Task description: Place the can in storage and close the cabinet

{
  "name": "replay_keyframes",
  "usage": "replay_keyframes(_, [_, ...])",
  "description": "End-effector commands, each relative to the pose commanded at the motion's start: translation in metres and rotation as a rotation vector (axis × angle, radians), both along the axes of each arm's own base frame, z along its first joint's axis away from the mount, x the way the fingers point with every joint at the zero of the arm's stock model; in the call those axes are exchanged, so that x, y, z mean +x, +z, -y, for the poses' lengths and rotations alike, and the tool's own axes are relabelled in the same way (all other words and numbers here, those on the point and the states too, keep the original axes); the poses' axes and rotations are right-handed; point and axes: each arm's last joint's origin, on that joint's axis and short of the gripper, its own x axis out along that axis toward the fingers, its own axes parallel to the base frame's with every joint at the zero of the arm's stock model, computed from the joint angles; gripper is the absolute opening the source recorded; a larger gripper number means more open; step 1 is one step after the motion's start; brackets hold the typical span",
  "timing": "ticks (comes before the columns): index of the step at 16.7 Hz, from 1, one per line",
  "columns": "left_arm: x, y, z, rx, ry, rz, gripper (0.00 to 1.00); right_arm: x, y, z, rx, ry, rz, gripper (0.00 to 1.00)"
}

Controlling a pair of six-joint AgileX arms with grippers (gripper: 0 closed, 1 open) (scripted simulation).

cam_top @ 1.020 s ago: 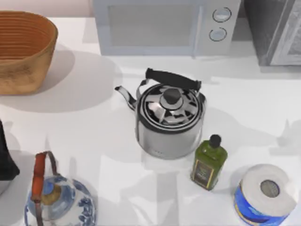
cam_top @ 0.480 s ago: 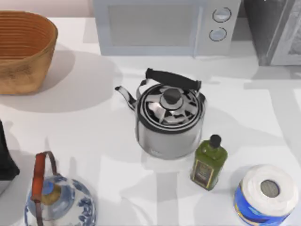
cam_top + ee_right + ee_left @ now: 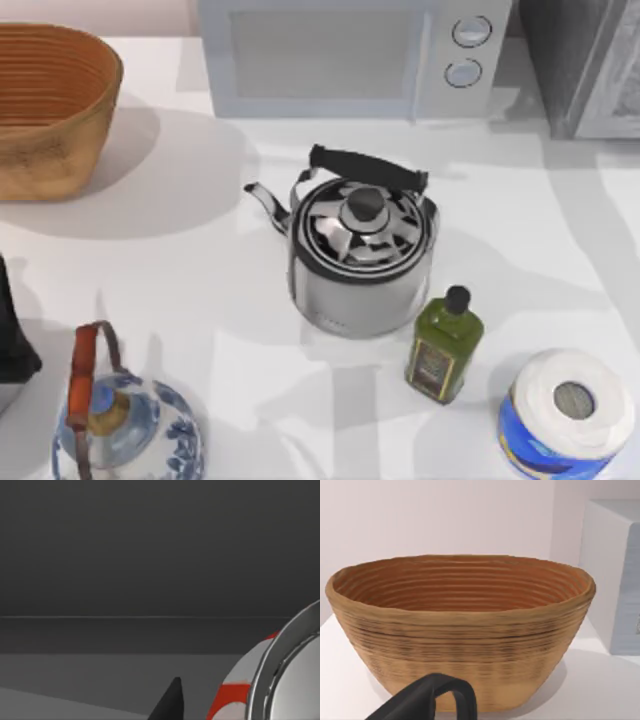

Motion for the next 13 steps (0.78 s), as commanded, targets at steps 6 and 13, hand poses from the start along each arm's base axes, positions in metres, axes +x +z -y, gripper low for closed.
replay_keyframes(6, [0.000,0.000,0.000,0.000,0.000,0.000,1.00,0.001,0.000,0.001,0.002,-0.003,-0.001,0.00])
replay_keyframes(13, [0.000,0.000,0.000,0.000,0.000,0.000,1.00,0.052,0.019,-0.003,-0.008,-0.006,-0.016,0.00])
